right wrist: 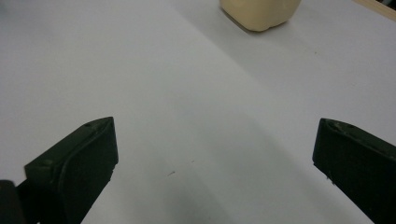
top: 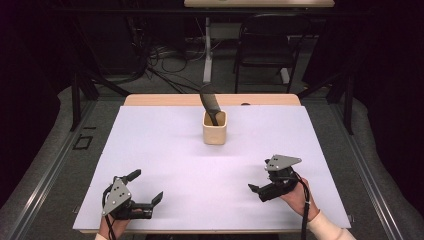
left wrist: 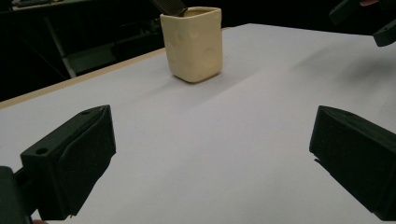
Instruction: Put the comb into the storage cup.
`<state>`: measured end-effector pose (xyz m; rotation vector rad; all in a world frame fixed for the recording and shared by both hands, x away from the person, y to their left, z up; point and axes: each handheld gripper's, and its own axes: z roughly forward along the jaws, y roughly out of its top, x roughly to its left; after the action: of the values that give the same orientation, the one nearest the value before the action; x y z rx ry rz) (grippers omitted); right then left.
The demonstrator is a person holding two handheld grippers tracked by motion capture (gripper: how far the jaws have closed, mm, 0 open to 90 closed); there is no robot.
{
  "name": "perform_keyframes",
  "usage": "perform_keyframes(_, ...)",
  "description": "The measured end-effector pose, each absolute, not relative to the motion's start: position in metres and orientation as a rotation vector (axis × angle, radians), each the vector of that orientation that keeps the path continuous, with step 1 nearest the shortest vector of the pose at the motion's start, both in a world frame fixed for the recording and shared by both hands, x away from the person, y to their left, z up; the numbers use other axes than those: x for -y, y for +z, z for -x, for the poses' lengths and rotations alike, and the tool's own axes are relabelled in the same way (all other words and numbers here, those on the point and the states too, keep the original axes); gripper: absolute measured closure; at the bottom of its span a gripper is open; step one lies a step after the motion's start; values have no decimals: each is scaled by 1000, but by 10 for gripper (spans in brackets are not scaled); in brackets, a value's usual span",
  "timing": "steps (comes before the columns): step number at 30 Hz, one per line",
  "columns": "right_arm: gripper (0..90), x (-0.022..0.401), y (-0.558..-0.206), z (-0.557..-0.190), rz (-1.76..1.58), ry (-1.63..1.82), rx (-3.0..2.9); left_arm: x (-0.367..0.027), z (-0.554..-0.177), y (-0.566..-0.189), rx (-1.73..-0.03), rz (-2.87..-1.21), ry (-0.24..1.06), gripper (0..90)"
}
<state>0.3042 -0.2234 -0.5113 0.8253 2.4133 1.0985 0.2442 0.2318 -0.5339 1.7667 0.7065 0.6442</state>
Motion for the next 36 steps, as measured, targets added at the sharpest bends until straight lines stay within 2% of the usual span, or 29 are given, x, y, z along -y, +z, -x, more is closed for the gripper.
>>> perform_keyframes(36,0,242,-512,-262,-791,1132,-2277,-232,-244,-534,-705,-1771,643,3)
